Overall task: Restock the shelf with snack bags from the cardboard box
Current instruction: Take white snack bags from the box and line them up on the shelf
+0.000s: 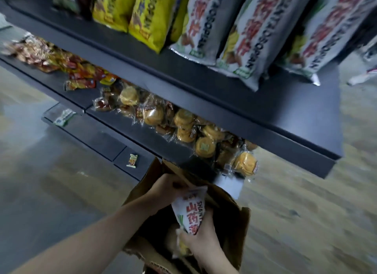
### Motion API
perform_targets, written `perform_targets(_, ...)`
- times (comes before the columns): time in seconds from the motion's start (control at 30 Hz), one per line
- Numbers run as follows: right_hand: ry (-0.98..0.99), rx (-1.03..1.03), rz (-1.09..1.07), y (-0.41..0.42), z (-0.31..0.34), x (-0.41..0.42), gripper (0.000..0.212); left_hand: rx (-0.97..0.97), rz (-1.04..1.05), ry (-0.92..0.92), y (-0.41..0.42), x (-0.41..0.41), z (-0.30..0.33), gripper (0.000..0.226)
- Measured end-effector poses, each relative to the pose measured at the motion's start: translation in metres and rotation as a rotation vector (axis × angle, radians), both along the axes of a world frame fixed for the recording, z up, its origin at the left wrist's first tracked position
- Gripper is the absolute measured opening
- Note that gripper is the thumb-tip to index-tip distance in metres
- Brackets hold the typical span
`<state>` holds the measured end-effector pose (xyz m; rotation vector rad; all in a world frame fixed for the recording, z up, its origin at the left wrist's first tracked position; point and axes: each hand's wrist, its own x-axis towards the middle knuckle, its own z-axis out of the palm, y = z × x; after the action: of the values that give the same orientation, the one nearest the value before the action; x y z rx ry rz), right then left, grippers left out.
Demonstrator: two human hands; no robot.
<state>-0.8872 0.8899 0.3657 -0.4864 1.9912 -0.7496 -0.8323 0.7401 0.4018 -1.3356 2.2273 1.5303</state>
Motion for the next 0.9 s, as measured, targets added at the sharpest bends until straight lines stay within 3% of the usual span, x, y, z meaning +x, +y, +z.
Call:
perform_targets(0.13, -0.057, -0.280, 0.056, 0.005, 0.052, -0.003, 0.057, -0.145, -0.071, 0.138, -0.004, 0.003, 0.051, 0.009)
perform_targets(0.17, -0.053, -0.322, 0.053, 0.005, 0.062, -0.004, 0.061, -0.170, -0.111, 0.171, -0.006, 0.004, 0.065, 0.006)
perform_targets(0.3, -0.006, -0.392, 0.052, 0.003, 0.102, -0.008, 0.063, -0.173, -0.154, 0.375, -0.012, 0.012, 0.112, 0.025)
perform_targets(0.4, 0.069, -0.401, 0.062, -0.004, 0.132, -0.013, 0.069, -0.174, -0.106, 0.524, -0.014, 0.014, 0.143, 0.007)
perform_targets(0.5, 0.147, -0.408, 0.051, -0.014, 0.159, -0.015, 0.076, -0.196, -0.053, 0.620, -0.017, 0.010, 0.171, 0.021)
perform_targets(0.67, 0.353, -0.485, 0.082, -0.027, 0.207, -0.015, 0.066, -0.290, -0.019, 0.741, -0.020, 0.004, 0.229, 0.031)
perform_targets(0.9, 0.307, -0.687, 0.061, -0.039, 0.275, -0.029, 0.070, -0.417, -0.045, 0.905, -0.023, -0.024, 0.308, 0.030)
